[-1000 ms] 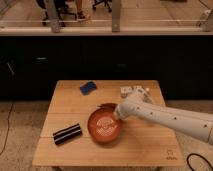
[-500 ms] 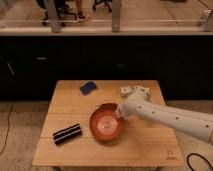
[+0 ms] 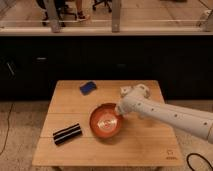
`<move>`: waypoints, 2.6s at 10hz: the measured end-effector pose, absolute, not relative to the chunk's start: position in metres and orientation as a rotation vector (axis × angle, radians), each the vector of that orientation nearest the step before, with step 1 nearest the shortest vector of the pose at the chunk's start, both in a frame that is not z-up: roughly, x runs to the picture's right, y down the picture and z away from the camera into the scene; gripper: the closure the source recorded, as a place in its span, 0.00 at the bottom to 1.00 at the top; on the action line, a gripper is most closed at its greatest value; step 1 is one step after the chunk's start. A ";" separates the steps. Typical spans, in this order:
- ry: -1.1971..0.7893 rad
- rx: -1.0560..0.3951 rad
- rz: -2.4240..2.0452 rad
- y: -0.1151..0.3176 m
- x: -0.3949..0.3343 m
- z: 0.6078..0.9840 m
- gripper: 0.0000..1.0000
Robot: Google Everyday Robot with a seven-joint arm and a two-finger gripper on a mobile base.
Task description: Drag the ceramic bowl in a circle
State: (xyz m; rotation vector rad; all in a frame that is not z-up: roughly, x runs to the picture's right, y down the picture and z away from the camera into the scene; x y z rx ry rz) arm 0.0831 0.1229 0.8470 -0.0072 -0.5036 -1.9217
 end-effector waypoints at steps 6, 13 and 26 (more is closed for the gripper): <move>-0.580 0.014 -1.951 0.120 0.031 0.869 0.96; -0.672 0.070 -1.994 0.166 0.022 0.815 0.96; -0.478 -0.039 -1.934 0.116 0.116 0.824 0.96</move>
